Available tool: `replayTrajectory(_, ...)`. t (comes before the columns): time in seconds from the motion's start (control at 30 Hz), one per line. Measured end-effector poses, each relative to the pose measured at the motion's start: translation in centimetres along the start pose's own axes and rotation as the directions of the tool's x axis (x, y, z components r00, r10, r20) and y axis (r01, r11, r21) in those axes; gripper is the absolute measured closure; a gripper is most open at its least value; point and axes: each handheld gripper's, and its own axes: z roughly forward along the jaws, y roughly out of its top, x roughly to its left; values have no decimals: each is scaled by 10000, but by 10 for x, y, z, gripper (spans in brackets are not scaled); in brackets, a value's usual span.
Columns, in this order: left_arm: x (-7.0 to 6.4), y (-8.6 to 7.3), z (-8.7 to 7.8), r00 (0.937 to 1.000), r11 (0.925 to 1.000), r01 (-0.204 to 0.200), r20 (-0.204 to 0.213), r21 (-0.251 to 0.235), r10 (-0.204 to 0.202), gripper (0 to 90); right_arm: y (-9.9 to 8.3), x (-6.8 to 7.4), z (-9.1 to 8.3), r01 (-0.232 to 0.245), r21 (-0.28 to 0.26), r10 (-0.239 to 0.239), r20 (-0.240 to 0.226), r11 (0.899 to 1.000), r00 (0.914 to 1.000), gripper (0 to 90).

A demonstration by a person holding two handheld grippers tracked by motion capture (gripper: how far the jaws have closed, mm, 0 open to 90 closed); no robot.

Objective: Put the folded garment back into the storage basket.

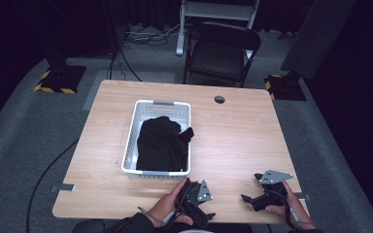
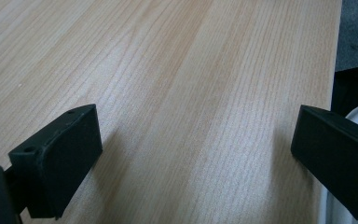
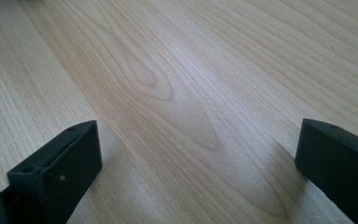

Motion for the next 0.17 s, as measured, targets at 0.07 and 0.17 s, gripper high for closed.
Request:
replayTrajectory(0.07, 0, 0, 0, 10000, 10000, 3, 1, -1, -3, 15, 0, 0, 0, -2, 0, 2, -1, 10000, 10000, 6)
replayTrajectory(0.17, 0, 0, 0, 10000, 10000, 5, 1, 0, -5, 15, 0, 0, 0, 5, 1, -5, -3, 10000, 10000, 6)
